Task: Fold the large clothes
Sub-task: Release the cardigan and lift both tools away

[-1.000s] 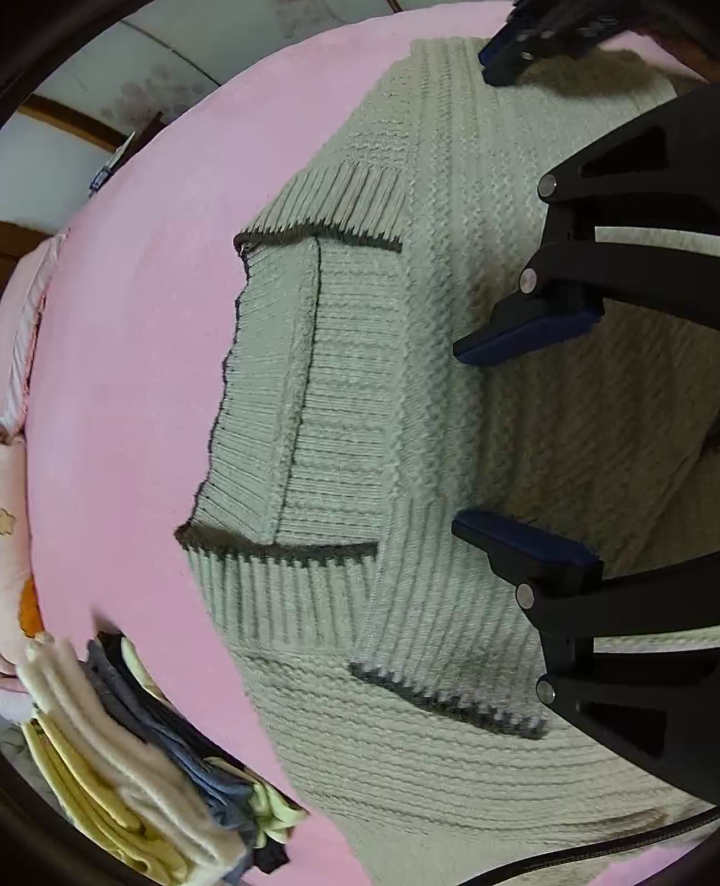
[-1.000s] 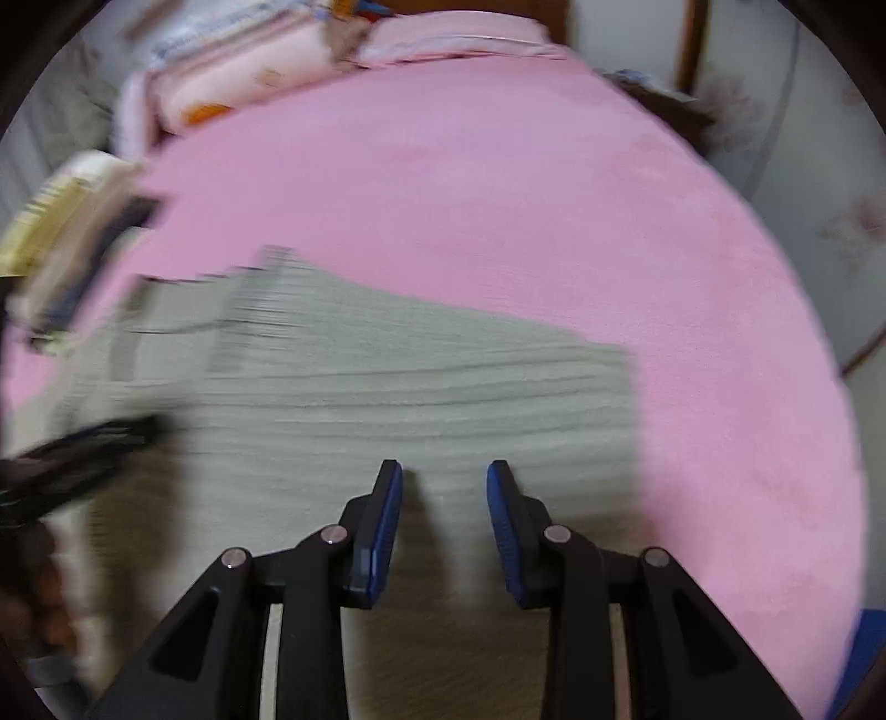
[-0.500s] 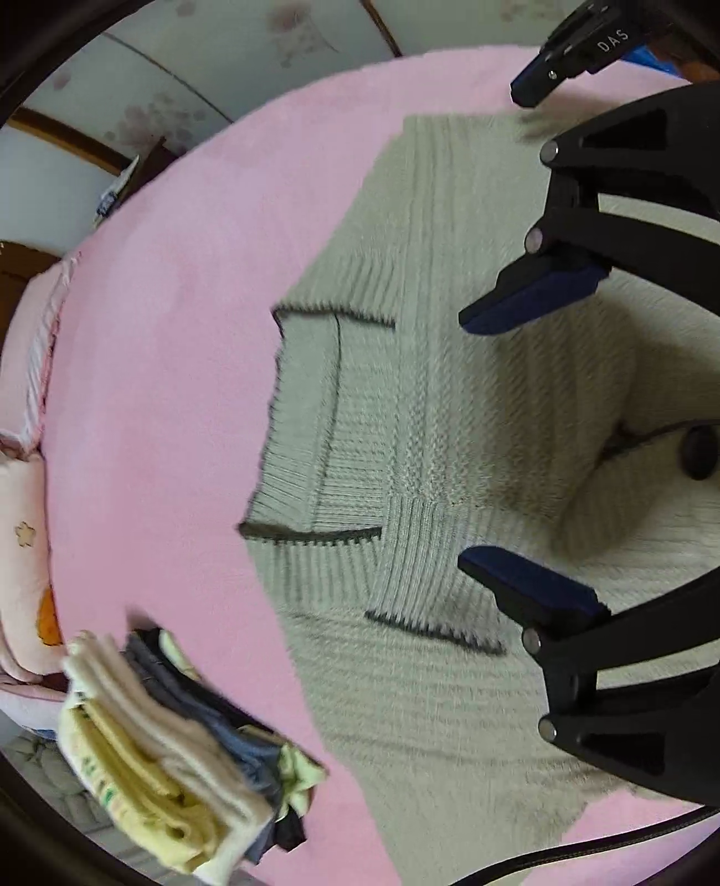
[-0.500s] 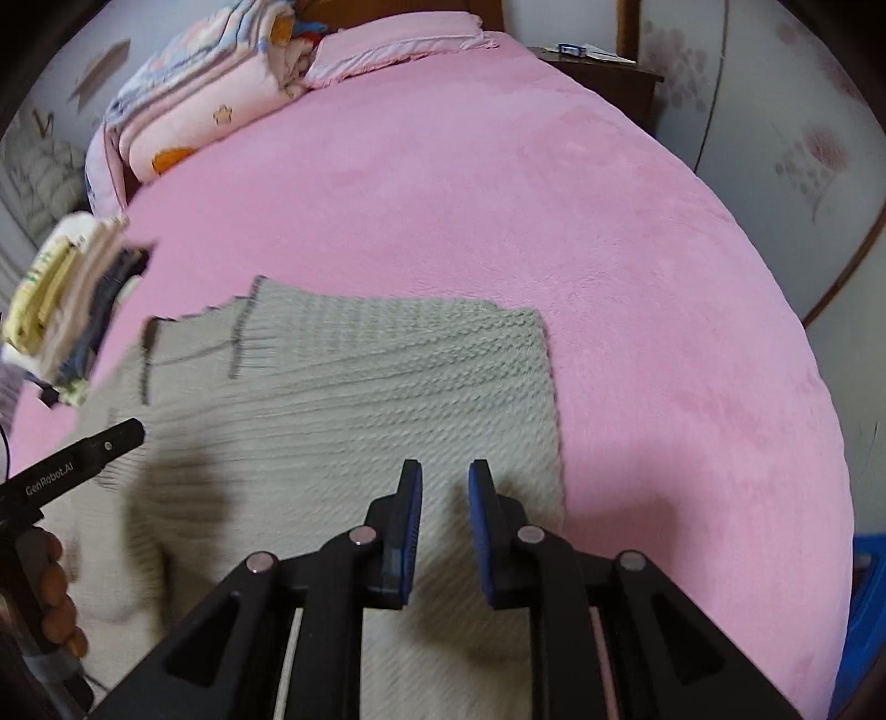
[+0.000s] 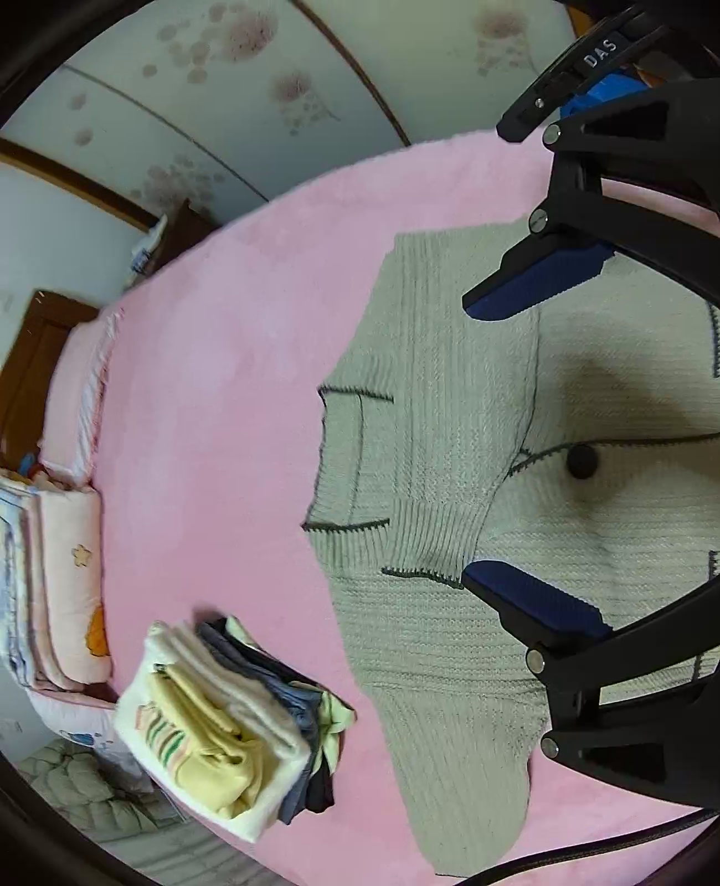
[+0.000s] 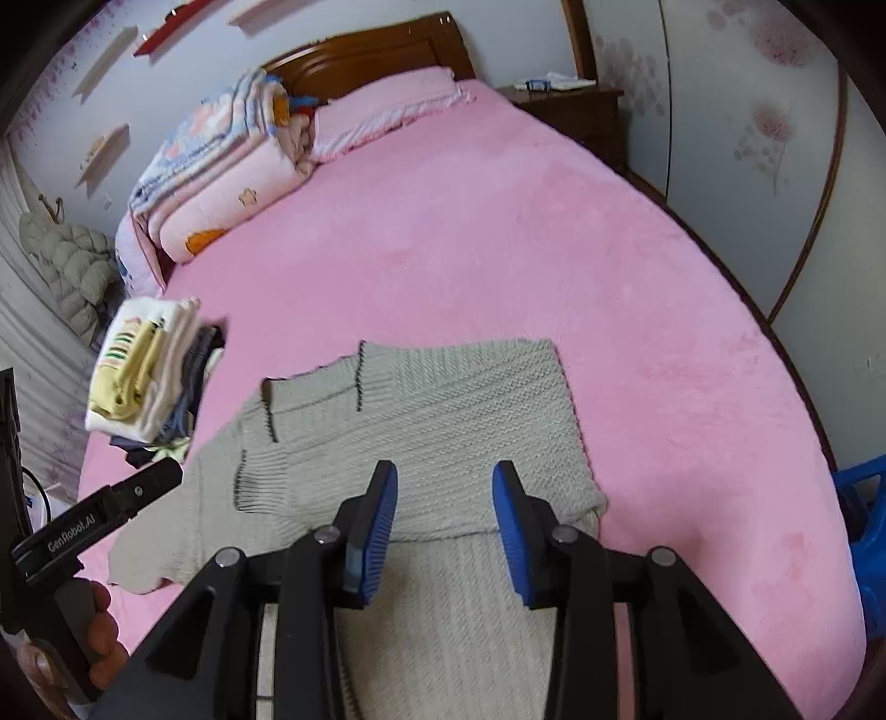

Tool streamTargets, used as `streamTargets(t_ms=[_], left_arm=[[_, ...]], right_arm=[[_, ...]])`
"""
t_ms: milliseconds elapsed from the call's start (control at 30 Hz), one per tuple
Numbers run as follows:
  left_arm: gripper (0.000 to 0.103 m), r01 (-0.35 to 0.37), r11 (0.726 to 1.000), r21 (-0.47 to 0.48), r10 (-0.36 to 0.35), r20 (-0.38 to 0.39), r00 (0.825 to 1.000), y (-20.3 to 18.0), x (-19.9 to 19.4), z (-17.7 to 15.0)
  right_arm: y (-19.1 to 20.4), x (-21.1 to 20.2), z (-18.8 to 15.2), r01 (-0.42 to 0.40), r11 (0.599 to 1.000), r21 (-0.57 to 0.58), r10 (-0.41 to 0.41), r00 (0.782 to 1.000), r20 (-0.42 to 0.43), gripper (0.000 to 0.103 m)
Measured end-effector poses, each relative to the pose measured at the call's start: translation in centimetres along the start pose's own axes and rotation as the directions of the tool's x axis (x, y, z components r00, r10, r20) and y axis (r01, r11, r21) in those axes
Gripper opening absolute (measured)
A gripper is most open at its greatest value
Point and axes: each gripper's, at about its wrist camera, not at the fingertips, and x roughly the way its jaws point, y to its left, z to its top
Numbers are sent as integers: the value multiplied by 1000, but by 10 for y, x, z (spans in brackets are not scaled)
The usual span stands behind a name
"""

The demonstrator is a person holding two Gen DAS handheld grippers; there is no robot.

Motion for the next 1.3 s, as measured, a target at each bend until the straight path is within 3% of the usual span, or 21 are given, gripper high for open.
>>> streamTargets(t_ms=[267,400,500,867,1067,1300], left_arm=[[88,46,999,10,-47,71,996,3,-74,-17],[88,47,999,-20,-47,36,998,8,-98,-28],[88,16,999,-49,-16,1,1000,11,-115,-39],[88,-127,983,-136,140,94,986,33,-205,-92],[88,-149,968,-200,169,84,982,69,-230,-110],[86,-135,957,-256,157,65,986,149,-230,-123]], right_arm=[[25,-49,-18,-51,999,-14,51,999,-4,36],[38,-66,-26,-84,994,-68,84,996,-12,36],[48,-77,-32,-122,986,-115,119,992,-30,36],[86,-115,-64,-258,929,-266,242,966,-93,36],[116,-121,-84,-300,902,-311,272,953,-132,36],[174,-110,-103,-295,881,-370,256,955,-152,36]])
